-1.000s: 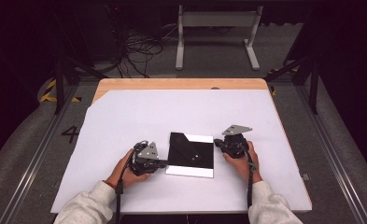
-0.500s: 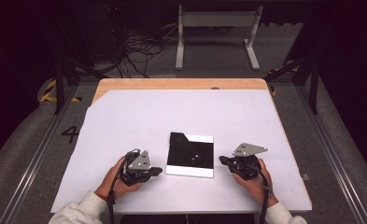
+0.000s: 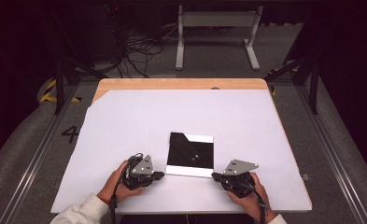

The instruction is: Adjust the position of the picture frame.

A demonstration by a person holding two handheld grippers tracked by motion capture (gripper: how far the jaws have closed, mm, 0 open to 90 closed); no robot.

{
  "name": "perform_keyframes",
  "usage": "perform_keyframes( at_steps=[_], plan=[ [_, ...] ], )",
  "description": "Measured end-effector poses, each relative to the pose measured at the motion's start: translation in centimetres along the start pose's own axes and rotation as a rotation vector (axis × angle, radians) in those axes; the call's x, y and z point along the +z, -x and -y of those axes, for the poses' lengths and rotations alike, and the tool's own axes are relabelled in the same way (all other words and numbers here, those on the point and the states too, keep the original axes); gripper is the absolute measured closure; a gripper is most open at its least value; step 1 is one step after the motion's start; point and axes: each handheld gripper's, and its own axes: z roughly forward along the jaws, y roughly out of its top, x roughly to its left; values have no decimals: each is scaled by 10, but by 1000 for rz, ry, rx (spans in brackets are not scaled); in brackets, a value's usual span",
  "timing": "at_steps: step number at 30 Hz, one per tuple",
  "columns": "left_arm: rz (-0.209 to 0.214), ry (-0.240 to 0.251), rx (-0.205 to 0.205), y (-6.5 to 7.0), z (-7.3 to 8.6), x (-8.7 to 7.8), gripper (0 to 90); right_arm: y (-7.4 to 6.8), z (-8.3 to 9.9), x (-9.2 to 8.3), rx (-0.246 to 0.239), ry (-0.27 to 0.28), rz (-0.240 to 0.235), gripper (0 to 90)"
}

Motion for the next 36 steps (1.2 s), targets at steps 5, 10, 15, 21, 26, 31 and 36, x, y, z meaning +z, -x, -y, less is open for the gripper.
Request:
perform_keyframes(
  at_steps=[5,10,15,21,26,31,36],
  plan=[
    [-9,-4,8,1,-1,0,889,-2,2,2,-14,3,22,900],
    [-30,-17,22,3,-3,2,896,-4,2,2,-35,7,32,900],
    [-32,-27,22,4,-3,0,893,-8,2,4,-66,10,76,900],
    [-66,-33,4,8,-4,1,897,-7,0,7,-66,11,88,900],
    [-84,-28,0,8,-6,4,899,-5,-1,8,-60,10,89,900],
    [-88,-26,-8,7,-6,5,899,-5,-3,10,-61,9,99,900],
    [-98,-23,-15,4,-8,7,900,-2,-4,11,-55,8,95,900]
  ],
)
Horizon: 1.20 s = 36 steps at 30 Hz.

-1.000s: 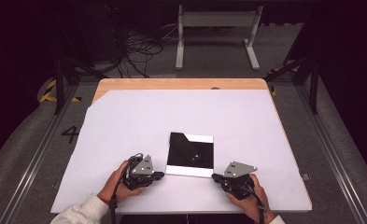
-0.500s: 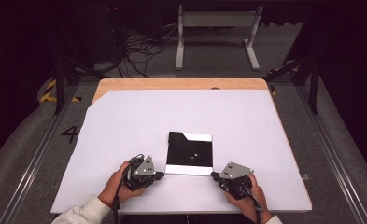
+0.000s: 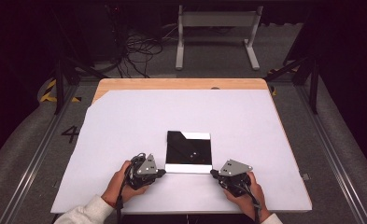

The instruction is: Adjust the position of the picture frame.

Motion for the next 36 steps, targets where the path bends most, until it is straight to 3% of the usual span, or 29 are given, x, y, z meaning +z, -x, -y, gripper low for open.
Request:
perform_keyframes(
  at_steps=[6,27,36],
  plan=[
    [11,4,-4,-4,0,1,900,4,-3,4,8,0,10,900],
    [-32,8,-20,-8,-3,5,900,5,-3,4,17,0,5,900],
    [-27,14,-32,-13,-3,6,900,5,-3,4,14,0,7,900]
  ],
)
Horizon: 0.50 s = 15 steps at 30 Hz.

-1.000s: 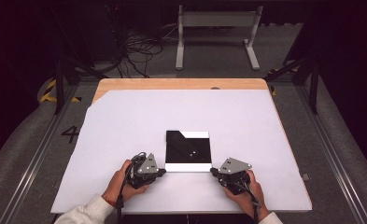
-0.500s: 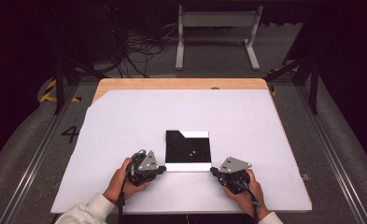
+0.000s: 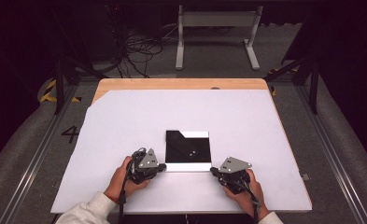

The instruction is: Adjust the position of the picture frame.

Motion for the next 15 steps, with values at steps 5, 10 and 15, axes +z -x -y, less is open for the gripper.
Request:
perform_keyframes(
  at_steps=[5,10,15],
  plan=[
    [-5,3,8,1,0,0,899,0,0,0,0,1,0,900],
    [7,10,0,-1,1,0,899,0,1,0,-2,1,1,900],
    [-14,4,27,2,3,-4,887,3,1,-5,2,7,-2,900]
  ],
)
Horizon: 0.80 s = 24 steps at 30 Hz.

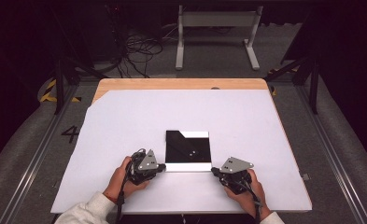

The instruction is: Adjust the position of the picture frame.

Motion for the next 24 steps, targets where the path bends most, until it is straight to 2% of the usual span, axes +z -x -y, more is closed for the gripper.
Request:
perform_keyframes(
  at_steps=[5,11,16,17,24],
  plan=[
    [-18,22,-2,-3,5,-10,871,7,-1,-9,15,38,9,900],
    [-34,44,-6,-6,6,-21,825,13,-1,-12,17,41,19,900],
    [-48,44,6,-8,8,-30,814,14,-3,-15,4,51,16,900],
    [-47,49,-4,-8,9,-31,812,14,-3,-15,0,51,16,900],
    [-58,49,-2,-9,10,-34,749,15,-3,-17,-3,53,7,900]
  ],
)
